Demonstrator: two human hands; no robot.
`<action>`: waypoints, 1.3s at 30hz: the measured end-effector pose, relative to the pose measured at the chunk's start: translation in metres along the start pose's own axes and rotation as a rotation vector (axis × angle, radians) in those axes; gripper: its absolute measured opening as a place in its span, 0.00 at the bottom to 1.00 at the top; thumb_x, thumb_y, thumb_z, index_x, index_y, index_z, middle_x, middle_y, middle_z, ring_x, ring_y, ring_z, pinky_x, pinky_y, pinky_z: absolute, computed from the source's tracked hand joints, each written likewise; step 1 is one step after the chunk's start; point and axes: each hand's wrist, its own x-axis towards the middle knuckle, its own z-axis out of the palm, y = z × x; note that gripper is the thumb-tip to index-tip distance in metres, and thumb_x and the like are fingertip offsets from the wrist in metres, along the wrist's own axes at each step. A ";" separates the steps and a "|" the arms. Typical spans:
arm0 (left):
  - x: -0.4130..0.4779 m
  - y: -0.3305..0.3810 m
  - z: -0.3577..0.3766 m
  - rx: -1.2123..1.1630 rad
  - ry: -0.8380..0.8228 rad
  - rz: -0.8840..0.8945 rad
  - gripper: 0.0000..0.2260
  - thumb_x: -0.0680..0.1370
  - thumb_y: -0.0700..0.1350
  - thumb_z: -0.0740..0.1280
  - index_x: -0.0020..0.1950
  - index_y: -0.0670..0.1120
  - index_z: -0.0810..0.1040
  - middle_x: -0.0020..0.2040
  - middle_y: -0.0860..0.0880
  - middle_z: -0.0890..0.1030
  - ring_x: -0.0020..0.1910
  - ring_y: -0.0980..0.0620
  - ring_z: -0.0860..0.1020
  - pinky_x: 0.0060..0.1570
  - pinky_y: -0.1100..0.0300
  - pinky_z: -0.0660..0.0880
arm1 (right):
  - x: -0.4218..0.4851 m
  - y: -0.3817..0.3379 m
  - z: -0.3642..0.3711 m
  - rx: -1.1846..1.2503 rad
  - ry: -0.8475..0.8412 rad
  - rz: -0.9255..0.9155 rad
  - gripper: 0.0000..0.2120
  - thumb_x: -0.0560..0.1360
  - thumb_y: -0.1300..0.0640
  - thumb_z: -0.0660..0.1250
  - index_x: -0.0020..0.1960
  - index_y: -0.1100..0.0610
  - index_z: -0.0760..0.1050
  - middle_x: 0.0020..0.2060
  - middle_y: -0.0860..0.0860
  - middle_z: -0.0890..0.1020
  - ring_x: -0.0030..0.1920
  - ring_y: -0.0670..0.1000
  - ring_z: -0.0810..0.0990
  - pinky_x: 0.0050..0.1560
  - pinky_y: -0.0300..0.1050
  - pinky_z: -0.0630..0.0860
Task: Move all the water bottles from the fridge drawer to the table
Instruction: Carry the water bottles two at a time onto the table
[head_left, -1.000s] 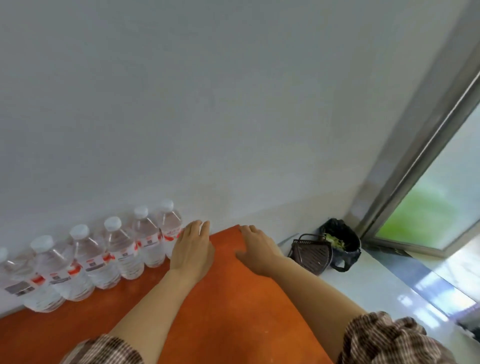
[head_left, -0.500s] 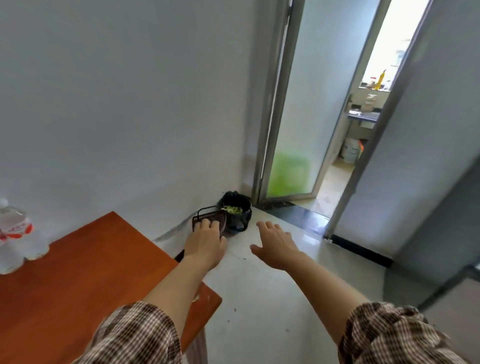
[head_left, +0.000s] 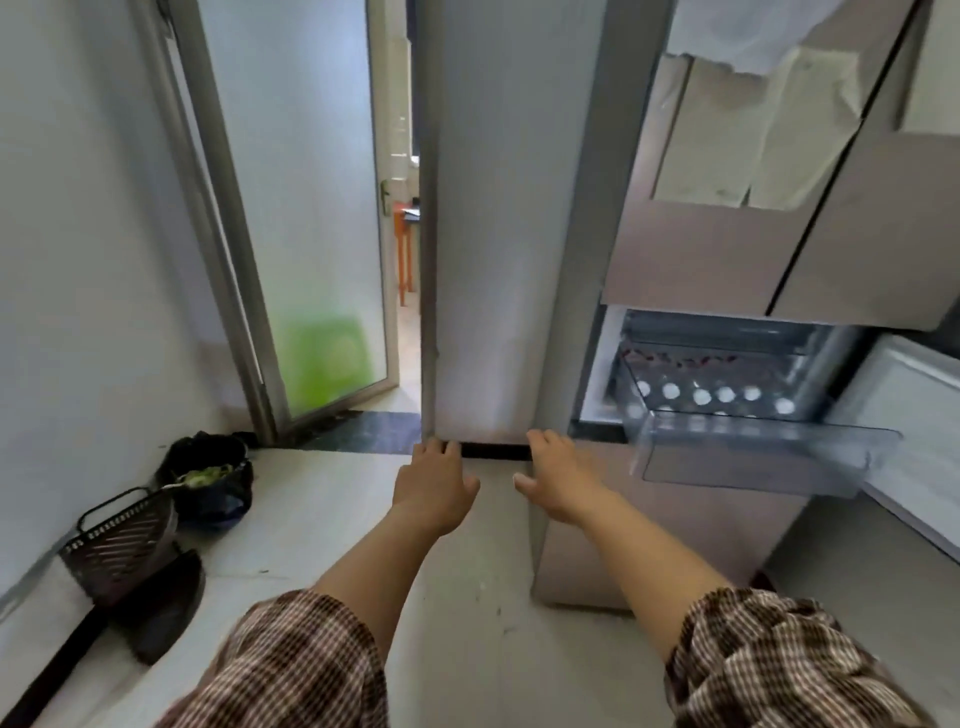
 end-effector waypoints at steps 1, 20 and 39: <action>0.014 0.019 0.006 -0.002 -0.006 0.036 0.18 0.79 0.50 0.58 0.67 0.45 0.69 0.65 0.43 0.70 0.64 0.43 0.68 0.58 0.51 0.70 | 0.006 0.021 -0.006 -0.006 0.012 0.025 0.29 0.79 0.47 0.61 0.74 0.59 0.59 0.71 0.57 0.66 0.70 0.59 0.65 0.68 0.56 0.66; 0.286 0.259 0.127 -0.016 -0.207 0.400 0.18 0.79 0.48 0.57 0.67 0.45 0.68 0.65 0.45 0.70 0.65 0.45 0.68 0.59 0.50 0.72 | 0.179 0.313 -0.047 0.046 -0.011 0.362 0.25 0.79 0.51 0.61 0.72 0.57 0.62 0.67 0.57 0.70 0.67 0.59 0.69 0.62 0.53 0.70; 0.387 0.319 0.218 0.392 -0.318 0.229 0.33 0.79 0.51 0.61 0.78 0.50 0.47 0.79 0.45 0.48 0.77 0.46 0.39 0.71 0.39 0.33 | 0.308 0.422 0.005 0.337 -0.262 0.104 0.23 0.79 0.60 0.61 0.73 0.51 0.64 0.69 0.55 0.72 0.66 0.59 0.73 0.62 0.49 0.72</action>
